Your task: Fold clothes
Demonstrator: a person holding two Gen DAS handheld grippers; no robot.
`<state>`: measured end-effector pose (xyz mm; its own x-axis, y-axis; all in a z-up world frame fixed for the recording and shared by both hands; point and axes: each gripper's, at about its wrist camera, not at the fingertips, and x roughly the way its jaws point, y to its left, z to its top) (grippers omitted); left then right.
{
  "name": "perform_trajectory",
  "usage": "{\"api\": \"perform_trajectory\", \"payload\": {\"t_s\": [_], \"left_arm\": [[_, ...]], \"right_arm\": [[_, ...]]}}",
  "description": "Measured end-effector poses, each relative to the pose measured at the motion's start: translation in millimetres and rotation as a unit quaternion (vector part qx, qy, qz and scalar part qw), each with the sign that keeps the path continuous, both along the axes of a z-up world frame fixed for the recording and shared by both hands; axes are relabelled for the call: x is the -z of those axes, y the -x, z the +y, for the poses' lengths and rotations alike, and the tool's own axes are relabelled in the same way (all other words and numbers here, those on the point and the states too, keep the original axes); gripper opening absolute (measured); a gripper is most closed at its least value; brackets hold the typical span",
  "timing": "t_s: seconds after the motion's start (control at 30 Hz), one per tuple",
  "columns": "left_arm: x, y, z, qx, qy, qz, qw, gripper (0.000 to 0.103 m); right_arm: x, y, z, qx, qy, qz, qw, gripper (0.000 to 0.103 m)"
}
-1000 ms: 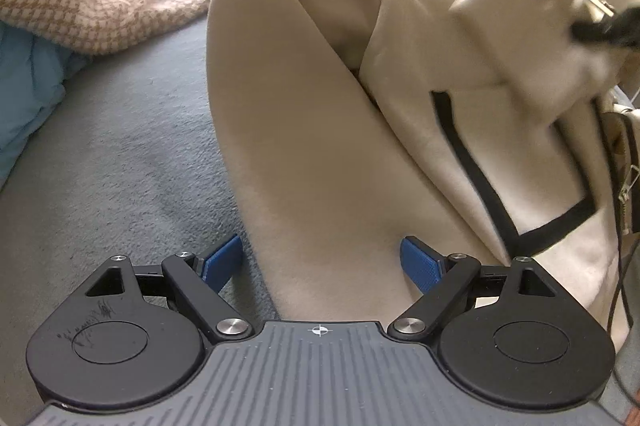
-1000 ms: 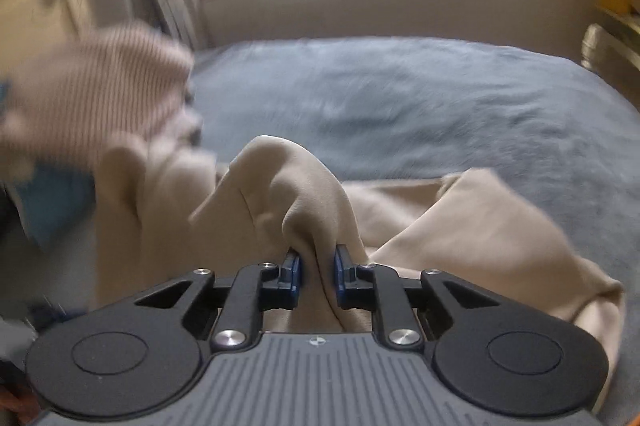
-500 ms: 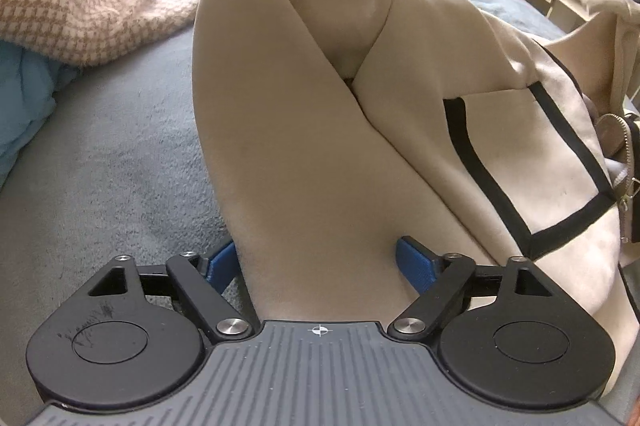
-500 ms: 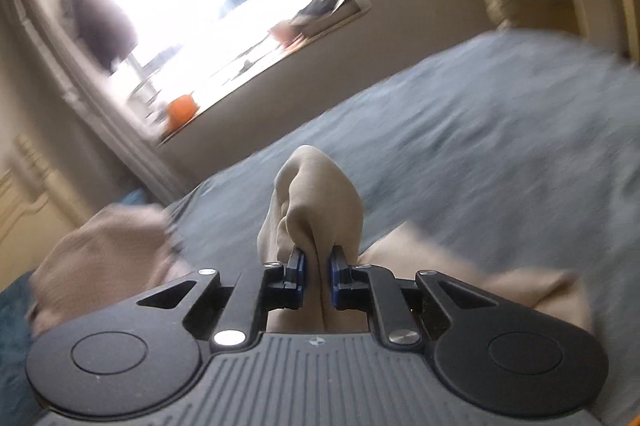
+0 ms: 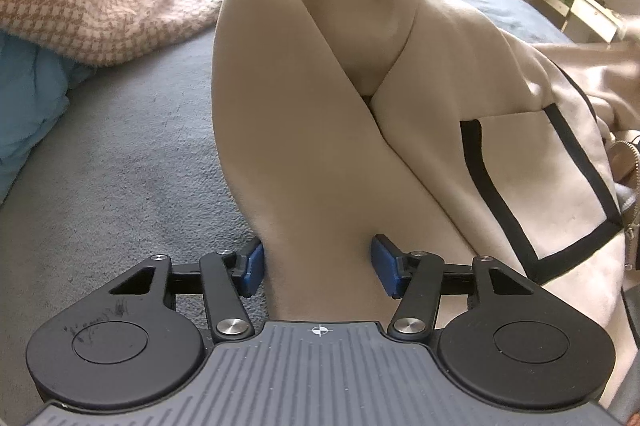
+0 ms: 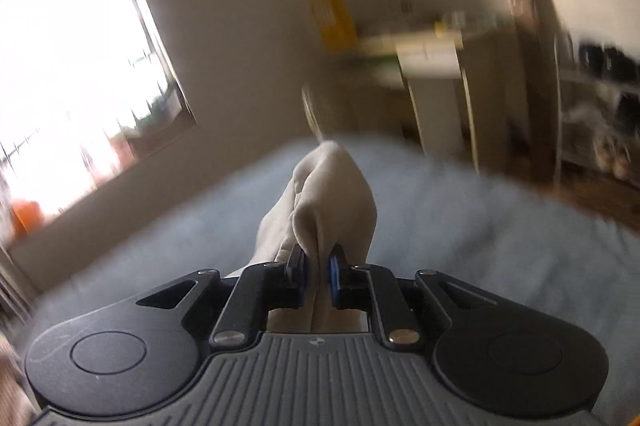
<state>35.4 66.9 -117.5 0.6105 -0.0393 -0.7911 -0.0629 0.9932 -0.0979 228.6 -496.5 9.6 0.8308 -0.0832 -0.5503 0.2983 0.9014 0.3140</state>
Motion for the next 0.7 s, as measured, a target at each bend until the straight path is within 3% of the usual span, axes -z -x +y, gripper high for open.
{"api": "perform_trajectory", "payload": {"t_s": [0.03,0.13,0.2,0.23,0.27,0.3,0.4,0.47,0.6,0.7], "left_arm": [[0,0,0,0.000,-0.001,0.000,1.0000,0.054],[0,-1,0,0.001,-0.002,-0.002,1.0000,0.048],[0,0,-1,0.005,-0.005,-0.011,0.9999,0.030],[0,1,-3,0.007,-0.010,-0.018,0.9998,0.023],[-1,2,-4,0.010,-0.017,-0.024,0.9995,0.008],[-2,3,-5,0.010,-0.024,-0.032,0.9991,0.003],[-14,5,1,-0.003,-0.038,-0.070,0.9968,0.001],[-27,4,7,-0.018,-0.059,-0.105,0.9925,0.001],[-45,-10,24,-0.057,-0.144,-0.153,0.9760,0.003],[-49,-18,39,-0.088,-0.173,-0.149,0.9694,0.016]], "right_arm": [[18,-5,1,-0.002,0.001,0.042,0.999,0.027],[65,-4,6,-0.001,0.003,0.139,0.990,0.033],[76,16,7,0.000,-0.013,0.134,0.991,0.033],[73,31,9,-0.003,-0.026,0.116,0.993,0.033],[71,46,12,-0.005,-0.039,0.097,0.995,0.033],[68,61,14,-0.008,-0.052,0.078,0.996,0.034],[52,109,14,-0.041,-0.080,0.028,0.996,0.036],[45,127,28,-0.085,-0.088,0.025,0.992,0.039],[37,148,70,-0.174,-0.085,0.031,0.981,0.039],[33,156,114,-0.231,-0.072,0.035,0.970,0.039]]}}
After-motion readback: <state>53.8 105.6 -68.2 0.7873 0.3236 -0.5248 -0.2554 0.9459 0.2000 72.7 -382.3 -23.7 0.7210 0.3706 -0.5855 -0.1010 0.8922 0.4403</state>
